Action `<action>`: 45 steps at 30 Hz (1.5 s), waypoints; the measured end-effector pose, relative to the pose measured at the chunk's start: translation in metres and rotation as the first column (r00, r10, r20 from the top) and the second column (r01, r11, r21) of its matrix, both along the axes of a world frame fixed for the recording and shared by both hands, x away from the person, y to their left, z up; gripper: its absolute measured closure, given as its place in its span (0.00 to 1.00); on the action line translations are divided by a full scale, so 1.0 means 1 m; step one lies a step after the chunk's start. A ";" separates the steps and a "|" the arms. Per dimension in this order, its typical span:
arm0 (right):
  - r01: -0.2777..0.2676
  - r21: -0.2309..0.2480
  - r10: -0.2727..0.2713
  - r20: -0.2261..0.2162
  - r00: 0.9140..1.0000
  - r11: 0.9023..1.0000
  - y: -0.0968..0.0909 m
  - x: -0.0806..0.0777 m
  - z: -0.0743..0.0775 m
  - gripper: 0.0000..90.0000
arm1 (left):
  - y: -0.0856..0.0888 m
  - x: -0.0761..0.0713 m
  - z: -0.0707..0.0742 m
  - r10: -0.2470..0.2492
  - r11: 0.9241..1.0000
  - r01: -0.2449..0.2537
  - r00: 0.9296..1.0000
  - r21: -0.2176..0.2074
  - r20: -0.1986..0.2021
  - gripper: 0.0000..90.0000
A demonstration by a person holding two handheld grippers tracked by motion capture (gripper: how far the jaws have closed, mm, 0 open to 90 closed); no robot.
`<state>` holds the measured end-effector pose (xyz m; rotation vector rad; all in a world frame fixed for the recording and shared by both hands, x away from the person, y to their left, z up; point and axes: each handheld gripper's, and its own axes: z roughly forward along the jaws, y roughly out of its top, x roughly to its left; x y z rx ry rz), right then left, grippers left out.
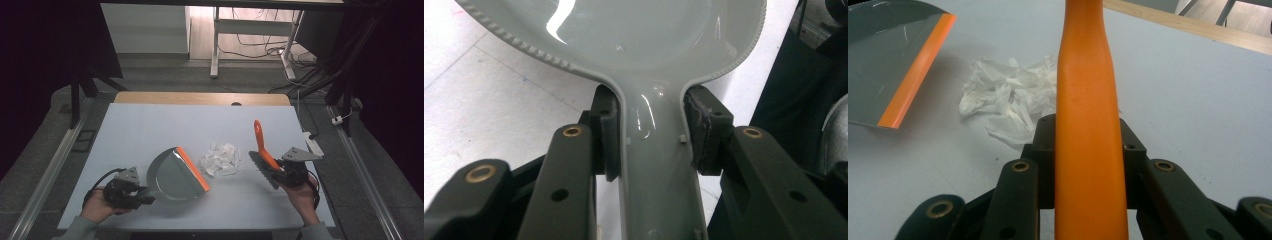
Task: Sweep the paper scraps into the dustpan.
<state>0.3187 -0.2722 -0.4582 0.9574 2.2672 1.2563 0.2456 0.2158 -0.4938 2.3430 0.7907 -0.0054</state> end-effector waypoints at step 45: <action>0.118 0.008 -0.118 -0.016 0.993 0.993 0.043 0.063 -0.006 0.78 | -0.008 0.027 -0.015 -0.054 0.999 0.054 0.990 -0.008 -0.133 0.68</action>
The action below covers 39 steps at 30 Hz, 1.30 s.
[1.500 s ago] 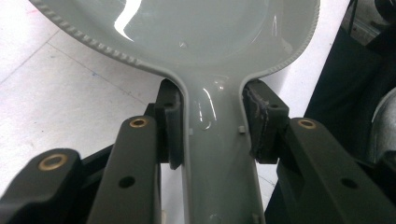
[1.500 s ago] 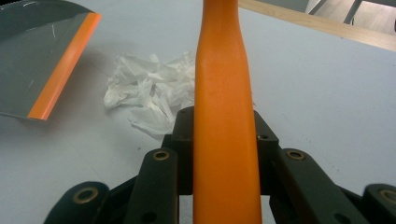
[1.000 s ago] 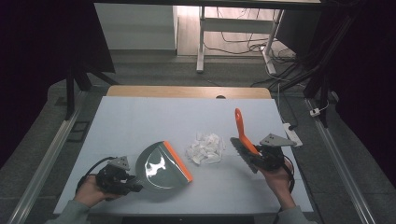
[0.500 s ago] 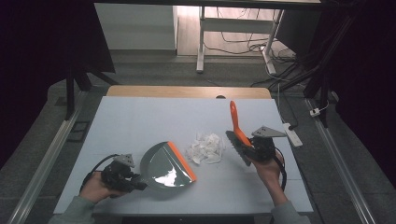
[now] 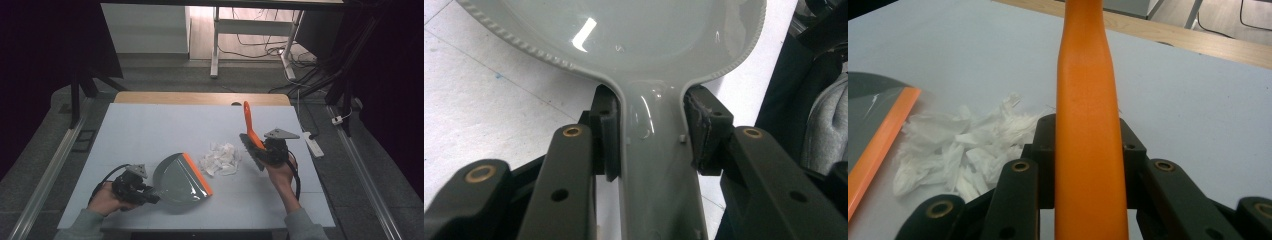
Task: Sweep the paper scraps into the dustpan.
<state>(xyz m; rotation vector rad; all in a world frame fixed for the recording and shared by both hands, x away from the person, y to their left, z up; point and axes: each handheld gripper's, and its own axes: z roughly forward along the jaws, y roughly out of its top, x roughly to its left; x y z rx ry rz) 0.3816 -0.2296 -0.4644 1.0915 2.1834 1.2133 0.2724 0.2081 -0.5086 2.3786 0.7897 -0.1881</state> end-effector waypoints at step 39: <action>0.041 -0.115 -0.048 -0.060 0.997 0.993 0.033 0.053 -0.026 0.78 | -0.010 0.021 -0.003 -0.029 1.000 0.029 0.998 -0.003 -0.056 0.68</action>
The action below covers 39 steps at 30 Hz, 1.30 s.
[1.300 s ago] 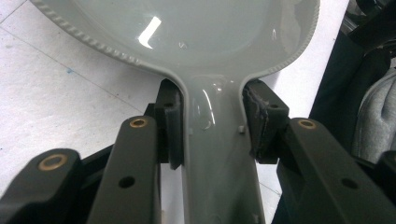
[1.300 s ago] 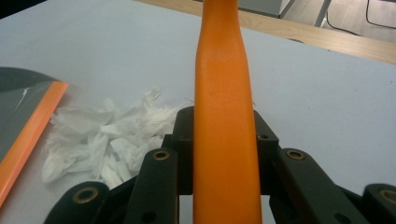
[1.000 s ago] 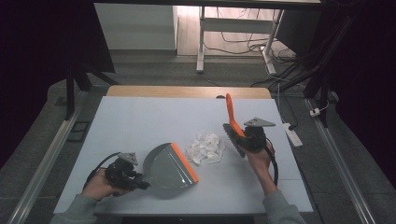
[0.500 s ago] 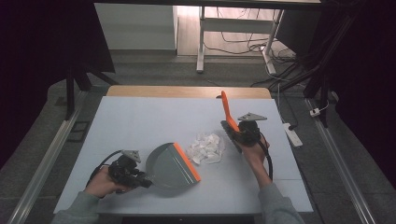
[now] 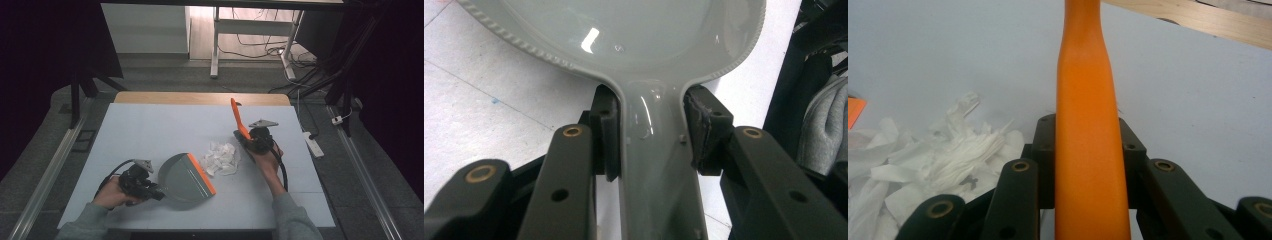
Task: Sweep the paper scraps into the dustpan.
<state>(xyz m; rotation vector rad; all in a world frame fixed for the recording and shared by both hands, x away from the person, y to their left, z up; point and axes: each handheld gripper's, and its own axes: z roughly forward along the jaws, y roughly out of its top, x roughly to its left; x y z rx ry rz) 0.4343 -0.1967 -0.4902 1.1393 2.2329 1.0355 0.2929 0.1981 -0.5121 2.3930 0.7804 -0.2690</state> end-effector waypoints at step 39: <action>-0.087 0.014 0.088 -0.039 0.995 0.996 0.035 -0.012 -0.009 0.78 | 0.000 -0.003 0.001 0.004 1.000 -0.004 1.000 0.007 -0.010 0.68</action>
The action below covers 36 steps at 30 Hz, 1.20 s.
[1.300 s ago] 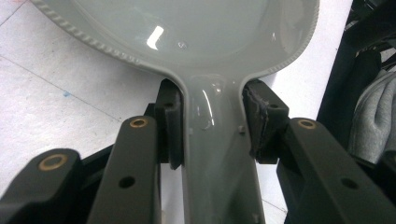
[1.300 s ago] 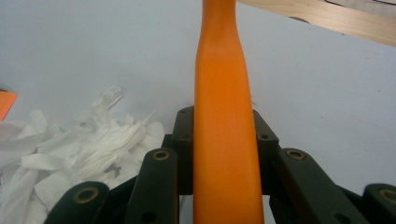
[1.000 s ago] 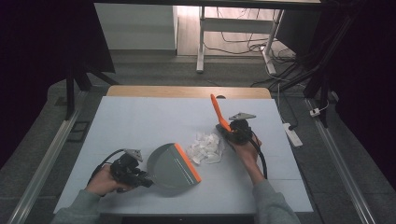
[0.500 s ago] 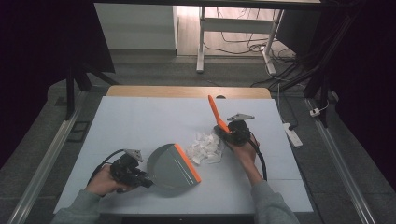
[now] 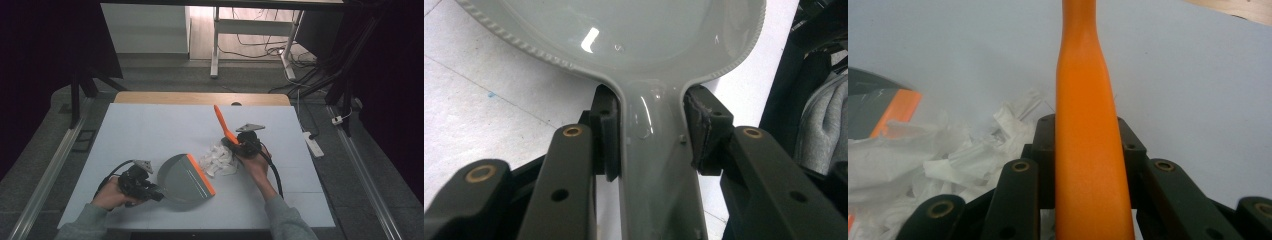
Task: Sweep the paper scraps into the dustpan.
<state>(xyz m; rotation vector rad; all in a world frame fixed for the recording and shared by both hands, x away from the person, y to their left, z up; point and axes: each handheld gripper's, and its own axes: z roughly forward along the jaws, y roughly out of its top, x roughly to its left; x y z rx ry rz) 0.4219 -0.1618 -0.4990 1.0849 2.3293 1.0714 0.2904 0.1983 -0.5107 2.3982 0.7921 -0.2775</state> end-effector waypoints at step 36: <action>-0.186 -0.010 0.186 -0.002 0.983 0.983 0.064 -0.030 0.000 0.78 | -0.001 0.000 0.000 -0.002 1.000 0.002 1.000 0.001 0.003 0.68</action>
